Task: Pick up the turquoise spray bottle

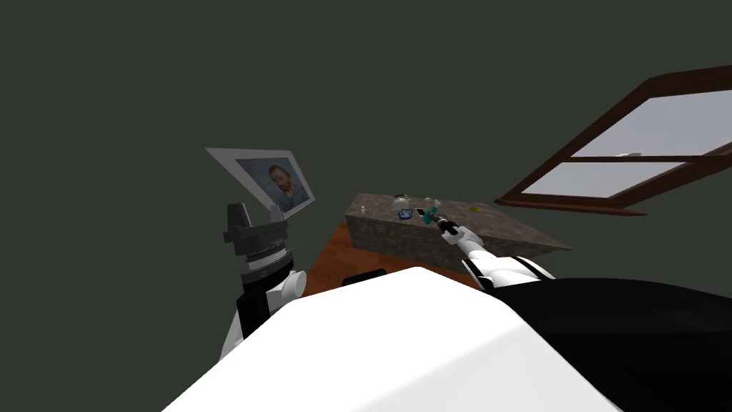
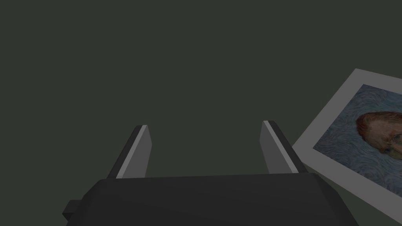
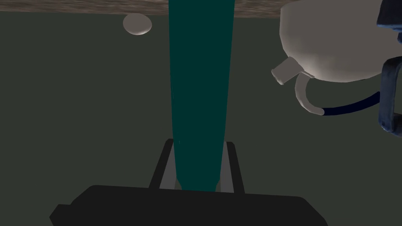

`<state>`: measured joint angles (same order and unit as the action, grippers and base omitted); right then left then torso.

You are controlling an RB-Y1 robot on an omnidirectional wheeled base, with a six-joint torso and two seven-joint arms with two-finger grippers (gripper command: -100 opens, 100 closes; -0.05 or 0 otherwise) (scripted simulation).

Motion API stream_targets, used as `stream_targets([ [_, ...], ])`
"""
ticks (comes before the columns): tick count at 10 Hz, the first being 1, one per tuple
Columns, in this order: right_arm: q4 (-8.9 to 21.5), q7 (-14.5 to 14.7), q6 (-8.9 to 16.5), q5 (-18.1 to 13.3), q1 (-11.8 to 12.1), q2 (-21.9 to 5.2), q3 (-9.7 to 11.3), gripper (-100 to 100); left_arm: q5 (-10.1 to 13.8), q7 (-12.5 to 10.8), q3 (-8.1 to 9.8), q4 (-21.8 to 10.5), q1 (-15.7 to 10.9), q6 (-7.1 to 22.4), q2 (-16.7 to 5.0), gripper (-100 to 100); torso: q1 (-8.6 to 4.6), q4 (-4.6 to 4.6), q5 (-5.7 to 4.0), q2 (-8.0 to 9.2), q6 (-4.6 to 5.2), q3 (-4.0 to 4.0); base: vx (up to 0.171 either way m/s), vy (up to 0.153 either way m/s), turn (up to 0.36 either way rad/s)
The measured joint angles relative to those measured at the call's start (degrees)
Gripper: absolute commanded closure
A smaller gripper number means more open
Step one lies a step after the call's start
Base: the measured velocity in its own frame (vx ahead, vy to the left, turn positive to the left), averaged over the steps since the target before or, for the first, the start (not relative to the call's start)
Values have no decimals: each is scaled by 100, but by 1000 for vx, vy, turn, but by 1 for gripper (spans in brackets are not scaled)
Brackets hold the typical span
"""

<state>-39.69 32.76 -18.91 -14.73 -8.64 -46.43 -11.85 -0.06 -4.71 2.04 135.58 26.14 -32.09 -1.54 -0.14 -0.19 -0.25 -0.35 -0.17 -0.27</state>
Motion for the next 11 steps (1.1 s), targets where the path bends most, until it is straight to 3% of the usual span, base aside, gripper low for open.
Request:
stream_targets([
  [6,-1051,-104,111,46,1073,243,-473,100,0,0,0,0,0,0,0,0,-14,-33,-57,-17,-14,-26,45,-13,44],
  [9,-1790,-123,263,63,1717,430,-716,100,0,0,0,0,0,0,0,0,-21,-43,-76,-18,-12,-31,40,-10,42],
  [11,-1963,-132,249,70,1963,498,-844,100,0,0,0,0,0,0,0,0,-31,-48,-88,-21,-6,-35,48,-9,57],
])
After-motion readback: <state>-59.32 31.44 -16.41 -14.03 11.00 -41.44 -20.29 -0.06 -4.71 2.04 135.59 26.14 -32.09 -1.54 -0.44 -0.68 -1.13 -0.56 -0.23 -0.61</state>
